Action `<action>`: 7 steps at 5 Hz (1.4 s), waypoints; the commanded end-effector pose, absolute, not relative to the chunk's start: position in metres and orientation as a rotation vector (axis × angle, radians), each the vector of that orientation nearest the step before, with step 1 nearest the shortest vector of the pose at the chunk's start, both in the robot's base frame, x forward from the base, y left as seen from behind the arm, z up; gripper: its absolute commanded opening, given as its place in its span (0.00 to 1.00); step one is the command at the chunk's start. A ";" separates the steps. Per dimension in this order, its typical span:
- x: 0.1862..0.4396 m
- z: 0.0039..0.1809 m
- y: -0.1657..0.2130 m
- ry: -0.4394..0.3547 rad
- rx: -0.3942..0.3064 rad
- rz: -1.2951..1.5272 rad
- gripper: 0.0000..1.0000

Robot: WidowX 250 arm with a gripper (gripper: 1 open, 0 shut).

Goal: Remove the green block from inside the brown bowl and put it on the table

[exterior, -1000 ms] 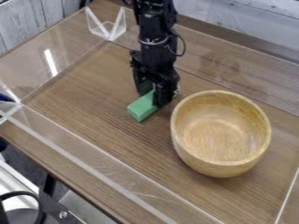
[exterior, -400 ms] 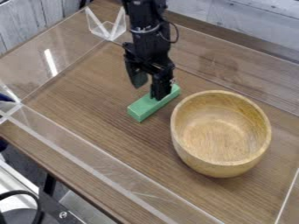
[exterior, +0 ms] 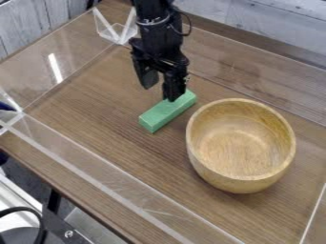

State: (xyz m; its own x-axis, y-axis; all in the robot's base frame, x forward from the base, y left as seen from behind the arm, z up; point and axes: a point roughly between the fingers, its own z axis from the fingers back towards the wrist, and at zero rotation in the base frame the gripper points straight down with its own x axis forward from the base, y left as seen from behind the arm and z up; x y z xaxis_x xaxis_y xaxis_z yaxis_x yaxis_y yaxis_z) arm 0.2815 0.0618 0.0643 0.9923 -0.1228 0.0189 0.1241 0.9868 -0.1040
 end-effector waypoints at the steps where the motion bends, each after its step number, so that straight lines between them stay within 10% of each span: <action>1: 0.289 0.087 0.063 -0.085 -0.084 -0.108 1.00; 7: 0.282 0.080 0.053 -0.028 -0.098 -0.080 1.00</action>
